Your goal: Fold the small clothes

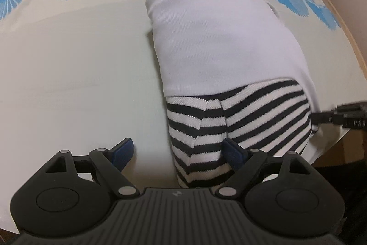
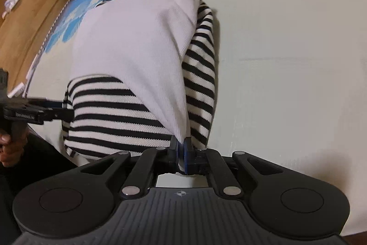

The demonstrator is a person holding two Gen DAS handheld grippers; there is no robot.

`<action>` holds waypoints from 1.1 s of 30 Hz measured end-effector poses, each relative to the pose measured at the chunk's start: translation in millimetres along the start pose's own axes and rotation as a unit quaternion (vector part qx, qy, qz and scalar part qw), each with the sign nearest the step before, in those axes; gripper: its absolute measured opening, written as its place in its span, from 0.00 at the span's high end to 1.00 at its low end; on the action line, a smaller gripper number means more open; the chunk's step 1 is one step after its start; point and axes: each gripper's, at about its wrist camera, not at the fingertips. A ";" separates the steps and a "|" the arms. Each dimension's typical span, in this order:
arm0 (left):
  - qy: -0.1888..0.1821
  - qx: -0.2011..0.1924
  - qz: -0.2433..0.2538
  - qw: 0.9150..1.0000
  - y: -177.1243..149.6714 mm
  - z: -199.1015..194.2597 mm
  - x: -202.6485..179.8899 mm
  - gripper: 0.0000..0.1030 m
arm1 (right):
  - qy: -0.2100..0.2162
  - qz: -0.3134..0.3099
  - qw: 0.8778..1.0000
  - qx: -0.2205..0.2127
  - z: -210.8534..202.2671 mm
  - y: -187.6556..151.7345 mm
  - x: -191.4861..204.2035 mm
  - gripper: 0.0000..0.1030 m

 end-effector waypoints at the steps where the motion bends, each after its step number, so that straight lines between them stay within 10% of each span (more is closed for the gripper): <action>1: 0.002 0.006 0.001 1.000 -0.2 -1.6 0.2 0.14 | -0.002 0.003 1.000 0.002 -0.5 3.2 0.7 0.97; 8: -0.037 -0.026 -0.003 0.999 26.7 -42.8 27.8 0.15 | -0.049 -0.021 0.998 -0.046 -39.0 39.9 1.5 0.85; 13: -0.106 -0.064 -0.056 0.991 64.2 -41.0 57.3 0.13 | 0.018 0.111 0.988 -0.110 -36.0 75.3 -16.6 0.29; 16: -0.135 -0.050 -0.116 0.983 81.1 -14.8 72.7 0.12 | 0.076 0.156 0.983 -0.054 3.8 89.6 -20.1 0.30; 24: -0.204 -0.015 -0.168 0.964 109.2 44.0 86.8 0.18 | 0.036 0.164 0.986 0.001 54.0 95.8 -12.5 0.30; 30: -0.205 -0.060 -0.108 0.971 125.8 28.8 79.0 0.55 | 0.042 0.186 0.981 -0.036 48.6 101.2 -8.6 0.79; 33: -0.195 -0.146 -0.078 0.967 140.0 -4.7 83.6 0.56 | 0.042 0.158 0.980 -0.113 37.7 116.7 6.2 0.82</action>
Point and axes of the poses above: each gripper's, at about its wrist camera, not at the fingertips, and z roughly the way its jaws point, x to its left, y to its top, and after that the axes turned 5 degrees about -y, right-handed
